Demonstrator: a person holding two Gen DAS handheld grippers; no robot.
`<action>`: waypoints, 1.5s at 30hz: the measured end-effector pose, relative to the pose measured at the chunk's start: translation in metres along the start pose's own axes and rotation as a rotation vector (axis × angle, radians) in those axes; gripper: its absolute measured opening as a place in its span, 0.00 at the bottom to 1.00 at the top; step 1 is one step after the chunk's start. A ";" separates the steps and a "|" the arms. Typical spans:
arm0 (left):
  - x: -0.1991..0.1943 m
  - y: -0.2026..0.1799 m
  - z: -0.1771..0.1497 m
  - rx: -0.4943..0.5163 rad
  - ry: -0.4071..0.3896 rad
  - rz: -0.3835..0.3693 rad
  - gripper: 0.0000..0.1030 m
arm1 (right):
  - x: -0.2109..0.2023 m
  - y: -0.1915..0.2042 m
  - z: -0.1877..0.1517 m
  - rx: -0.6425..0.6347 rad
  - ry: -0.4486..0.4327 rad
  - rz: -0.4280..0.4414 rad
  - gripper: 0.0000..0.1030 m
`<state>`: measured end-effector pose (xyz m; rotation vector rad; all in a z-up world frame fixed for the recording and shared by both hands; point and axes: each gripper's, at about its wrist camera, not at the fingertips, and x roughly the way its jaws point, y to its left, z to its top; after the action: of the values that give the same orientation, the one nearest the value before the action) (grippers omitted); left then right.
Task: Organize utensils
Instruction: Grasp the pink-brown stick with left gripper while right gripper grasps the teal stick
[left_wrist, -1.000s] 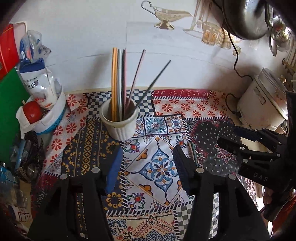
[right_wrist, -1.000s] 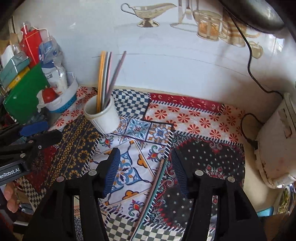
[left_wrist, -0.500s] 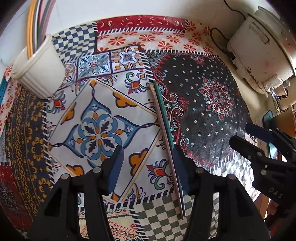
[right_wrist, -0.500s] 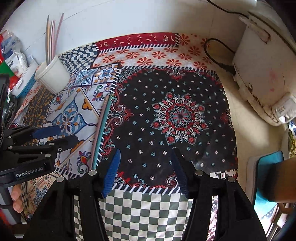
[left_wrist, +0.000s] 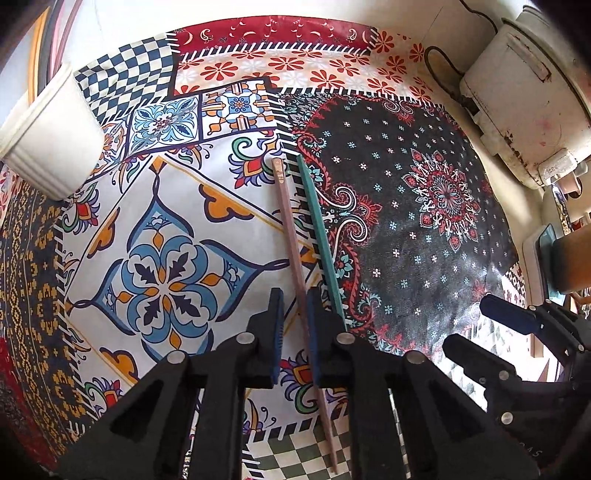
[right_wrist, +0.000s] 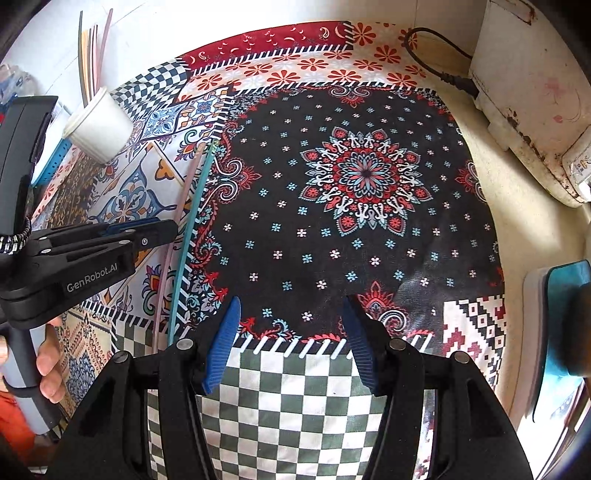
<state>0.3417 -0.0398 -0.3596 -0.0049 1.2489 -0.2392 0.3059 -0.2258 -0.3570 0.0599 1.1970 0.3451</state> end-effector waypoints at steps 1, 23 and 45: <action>-0.001 0.002 -0.001 0.002 0.000 0.012 0.03 | 0.002 0.004 0.001 -0.009 0.005 0.011 0.51; -0.029 0.072 -0.037 -0.122 0.072 -0.013 0.02 | 0.026 0.042 0.005 -0.173 0.014 -0.018 0.08; -0.005 0.066 0.017 0.023 0.188 -0.060 0.05 | 0.047 0.043 0.072 -0.291 0.135 0.080 0.08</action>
<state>0.3675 0.0231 -0.3582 0.0000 1.4347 -0.3115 0.3771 -0.1617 -0.3632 -0.1709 1.2689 0.5987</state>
